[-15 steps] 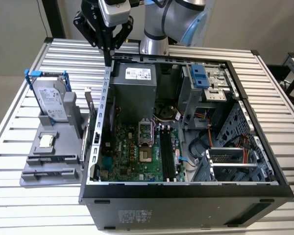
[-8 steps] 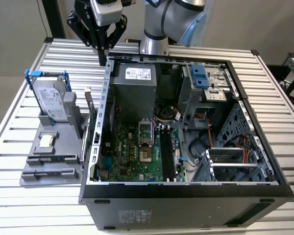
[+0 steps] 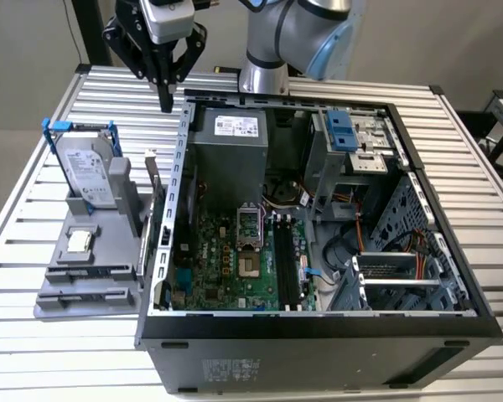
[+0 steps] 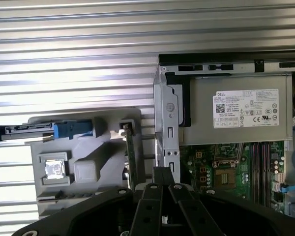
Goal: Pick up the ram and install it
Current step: 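Reach for the ram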
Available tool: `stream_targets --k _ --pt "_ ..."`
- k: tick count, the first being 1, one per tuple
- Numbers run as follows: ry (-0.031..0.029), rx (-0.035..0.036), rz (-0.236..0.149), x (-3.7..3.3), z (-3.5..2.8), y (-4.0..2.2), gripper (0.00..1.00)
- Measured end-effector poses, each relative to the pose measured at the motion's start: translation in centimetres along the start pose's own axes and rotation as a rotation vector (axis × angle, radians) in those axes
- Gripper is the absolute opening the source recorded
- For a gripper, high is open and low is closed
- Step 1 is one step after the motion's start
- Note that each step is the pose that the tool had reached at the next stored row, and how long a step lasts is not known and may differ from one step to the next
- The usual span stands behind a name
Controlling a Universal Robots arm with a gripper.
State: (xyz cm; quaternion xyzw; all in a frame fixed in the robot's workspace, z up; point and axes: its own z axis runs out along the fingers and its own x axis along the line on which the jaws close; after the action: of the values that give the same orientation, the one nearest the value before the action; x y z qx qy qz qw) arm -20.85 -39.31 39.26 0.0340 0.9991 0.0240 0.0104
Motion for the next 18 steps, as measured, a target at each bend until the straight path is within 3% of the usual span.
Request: stream_targets --k 18 --pt "0.0000 -0.0002 -0.003 3.55 -0.07 -0.10 0.00"
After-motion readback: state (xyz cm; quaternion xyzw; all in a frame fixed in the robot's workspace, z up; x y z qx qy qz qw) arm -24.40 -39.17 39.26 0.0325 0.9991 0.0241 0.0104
